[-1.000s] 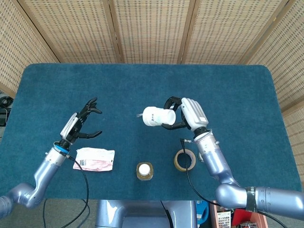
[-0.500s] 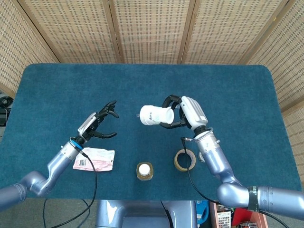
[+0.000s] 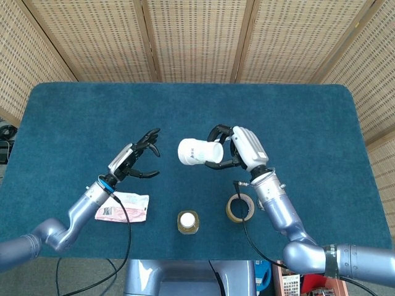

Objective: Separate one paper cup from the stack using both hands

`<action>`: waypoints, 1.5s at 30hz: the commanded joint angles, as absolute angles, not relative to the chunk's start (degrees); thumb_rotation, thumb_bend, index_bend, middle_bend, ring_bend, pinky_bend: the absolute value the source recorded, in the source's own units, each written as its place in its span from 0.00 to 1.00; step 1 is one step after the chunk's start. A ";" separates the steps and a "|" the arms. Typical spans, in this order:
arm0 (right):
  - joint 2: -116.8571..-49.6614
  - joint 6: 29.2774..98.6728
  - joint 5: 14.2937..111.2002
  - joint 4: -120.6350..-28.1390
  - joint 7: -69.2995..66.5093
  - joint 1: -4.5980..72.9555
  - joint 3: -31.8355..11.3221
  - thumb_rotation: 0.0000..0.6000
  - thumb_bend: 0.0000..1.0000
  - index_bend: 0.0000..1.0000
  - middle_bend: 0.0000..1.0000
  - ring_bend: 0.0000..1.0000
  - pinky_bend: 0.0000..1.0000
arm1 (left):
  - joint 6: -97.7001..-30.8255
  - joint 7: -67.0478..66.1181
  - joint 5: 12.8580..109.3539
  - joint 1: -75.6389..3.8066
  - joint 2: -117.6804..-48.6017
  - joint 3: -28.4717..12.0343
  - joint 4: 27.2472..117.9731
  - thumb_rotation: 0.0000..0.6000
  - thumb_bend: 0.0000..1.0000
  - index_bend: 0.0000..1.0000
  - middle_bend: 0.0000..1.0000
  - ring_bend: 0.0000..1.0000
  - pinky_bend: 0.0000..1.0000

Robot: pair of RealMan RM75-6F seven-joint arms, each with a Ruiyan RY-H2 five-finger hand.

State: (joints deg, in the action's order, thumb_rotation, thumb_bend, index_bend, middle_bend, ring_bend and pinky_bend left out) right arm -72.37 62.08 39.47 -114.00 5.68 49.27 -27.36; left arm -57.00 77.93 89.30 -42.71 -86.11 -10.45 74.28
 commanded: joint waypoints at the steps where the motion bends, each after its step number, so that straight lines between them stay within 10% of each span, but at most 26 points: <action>1: -72.42 61.89 39.59 -113.83 5.50 49.24 -27.08 1.00 0.25 0.75 0.66 0.52 0.74 | -56.96 78.25 89.61 -43.36 -86.31 -10.25 74.16 1.00 0.21 0.50 0.00 0.00 0.00; 45: -70.49 61.05 40.91 -115.12 3.91 49.60 -27.02 1.00 0.25 0.75 0.66 0.52 0.75 | -60.40 85.34 87.86 -46.94 -92.48 -9.55 70.34 1.00 0.21 0.57 0.00 0.00 0.00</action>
